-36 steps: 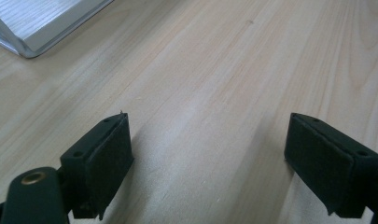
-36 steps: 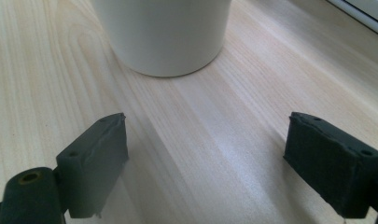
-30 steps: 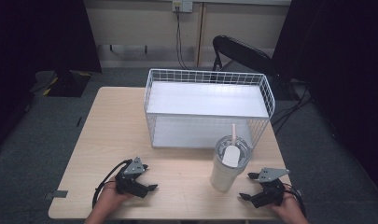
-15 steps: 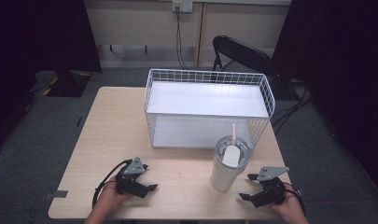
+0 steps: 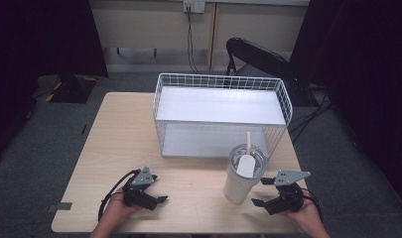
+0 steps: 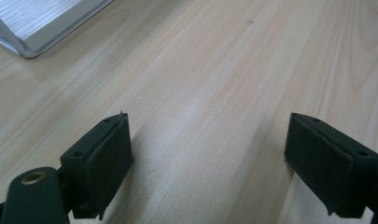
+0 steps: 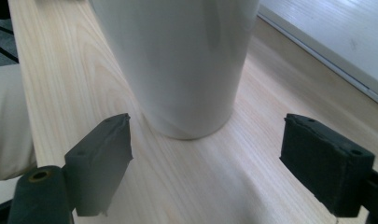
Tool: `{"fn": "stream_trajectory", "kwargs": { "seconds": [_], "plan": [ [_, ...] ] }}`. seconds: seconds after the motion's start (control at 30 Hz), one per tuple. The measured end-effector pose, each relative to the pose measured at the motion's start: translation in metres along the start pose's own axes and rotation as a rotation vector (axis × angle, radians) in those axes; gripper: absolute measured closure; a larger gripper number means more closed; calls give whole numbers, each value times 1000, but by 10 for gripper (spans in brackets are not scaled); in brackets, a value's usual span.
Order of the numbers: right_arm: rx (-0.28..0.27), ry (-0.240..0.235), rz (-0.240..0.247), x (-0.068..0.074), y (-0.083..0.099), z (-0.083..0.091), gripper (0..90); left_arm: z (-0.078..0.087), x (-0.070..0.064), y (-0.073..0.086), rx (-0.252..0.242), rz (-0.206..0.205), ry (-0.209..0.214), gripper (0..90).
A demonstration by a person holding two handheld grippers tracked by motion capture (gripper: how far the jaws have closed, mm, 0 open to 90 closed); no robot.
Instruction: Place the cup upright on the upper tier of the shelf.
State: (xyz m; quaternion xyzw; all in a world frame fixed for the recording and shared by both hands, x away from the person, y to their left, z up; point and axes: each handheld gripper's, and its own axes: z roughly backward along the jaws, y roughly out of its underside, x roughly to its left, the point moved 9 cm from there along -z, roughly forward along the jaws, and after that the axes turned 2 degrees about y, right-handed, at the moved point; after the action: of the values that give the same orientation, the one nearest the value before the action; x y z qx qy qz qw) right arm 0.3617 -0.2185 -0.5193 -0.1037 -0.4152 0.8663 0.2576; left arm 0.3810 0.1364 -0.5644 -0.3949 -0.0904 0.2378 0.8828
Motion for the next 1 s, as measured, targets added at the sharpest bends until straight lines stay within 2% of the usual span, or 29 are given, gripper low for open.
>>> {"fn": "stream_trajectory", "kwargs": {
  "seconds": [0.3,0.57,0.67,1.0],
  "plan": [
    [-64,-31,-12,4,-20,2,144,0,0,0,-1,1,0,144],
    [-98,-42,5,7,-32,2,141,0,0,0,0,0,0,144],
    [-132,-53,-10,8,-37,2,134,0,0,0,-1,1,0,144],
    [-150,-59,-4,9,-44,-1,136,0,0,0,-2,5,0,144]
  ]
}}
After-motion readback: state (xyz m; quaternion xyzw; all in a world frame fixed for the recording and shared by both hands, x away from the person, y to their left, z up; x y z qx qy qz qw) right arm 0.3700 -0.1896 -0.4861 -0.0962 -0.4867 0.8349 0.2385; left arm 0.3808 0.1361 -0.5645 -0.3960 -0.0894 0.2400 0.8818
